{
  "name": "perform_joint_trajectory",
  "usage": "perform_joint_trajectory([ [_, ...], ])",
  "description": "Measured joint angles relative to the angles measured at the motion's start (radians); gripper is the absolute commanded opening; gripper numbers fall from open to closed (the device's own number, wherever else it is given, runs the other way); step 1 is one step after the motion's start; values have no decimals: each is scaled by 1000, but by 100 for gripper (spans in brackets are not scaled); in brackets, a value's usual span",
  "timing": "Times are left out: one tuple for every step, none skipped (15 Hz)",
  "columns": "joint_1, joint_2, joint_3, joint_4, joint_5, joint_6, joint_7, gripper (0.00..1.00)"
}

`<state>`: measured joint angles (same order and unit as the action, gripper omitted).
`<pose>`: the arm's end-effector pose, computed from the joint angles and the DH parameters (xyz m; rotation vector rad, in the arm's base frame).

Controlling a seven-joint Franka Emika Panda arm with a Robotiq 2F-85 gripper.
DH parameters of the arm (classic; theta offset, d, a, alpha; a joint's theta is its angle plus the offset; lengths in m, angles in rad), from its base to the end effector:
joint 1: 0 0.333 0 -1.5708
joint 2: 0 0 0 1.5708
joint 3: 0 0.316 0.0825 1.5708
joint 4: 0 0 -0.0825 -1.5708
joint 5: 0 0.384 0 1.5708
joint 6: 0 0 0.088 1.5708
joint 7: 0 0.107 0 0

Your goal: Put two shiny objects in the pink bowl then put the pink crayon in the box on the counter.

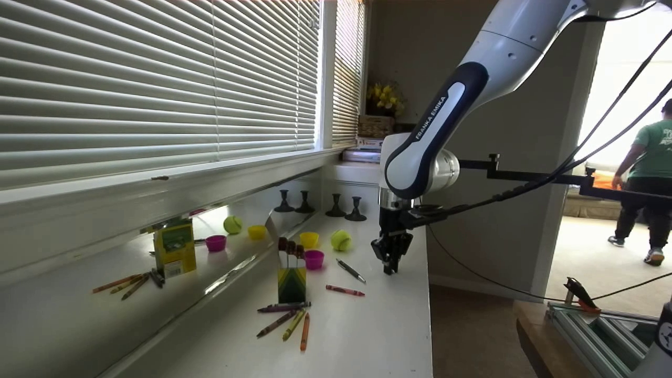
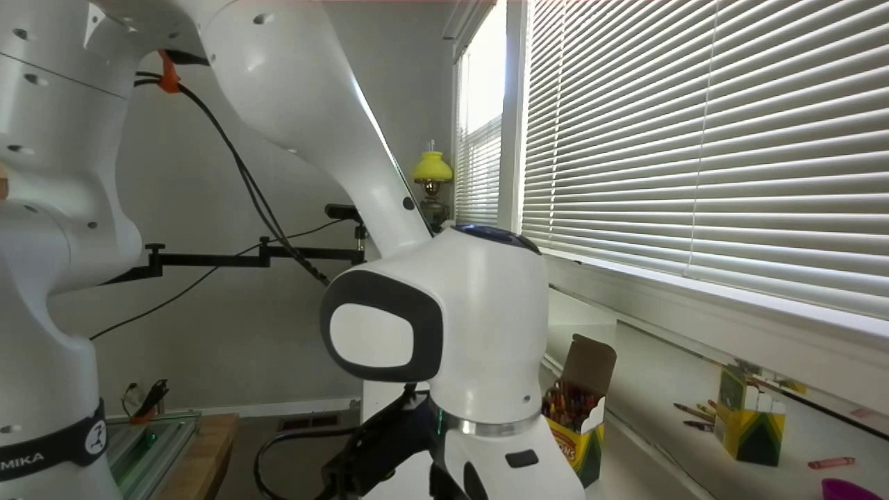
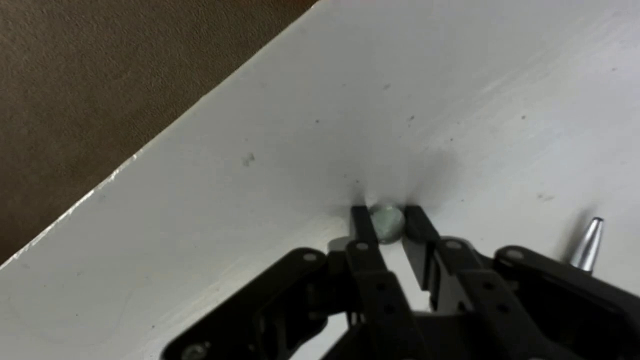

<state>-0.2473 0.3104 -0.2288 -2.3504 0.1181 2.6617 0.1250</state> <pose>0.4544 -0.2421 0.2038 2.9388 -1.0639 0.0149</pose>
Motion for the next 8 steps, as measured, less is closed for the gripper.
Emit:
perform_joint_trajectory([
  [0, -1, -1, 1, -2, -1, -3, 5],
  [0, -3, -3, 5, -2, -3, -3, 5],
  [0, -8, -5, 12, -2, -5, -3, 5],
  [0, -14, -7, 25, -2, -10, -3, 5],
  [0, -22, -9, 41, -2, -18, -3, 5],
  [-1, -33, -10, 62, -2, -35, -3, 5],
  [-1, -43, -10, 84, -2, -58, -3, 5],
  [-1, -52, -10, 108, -2, -82, -3, 5],
])
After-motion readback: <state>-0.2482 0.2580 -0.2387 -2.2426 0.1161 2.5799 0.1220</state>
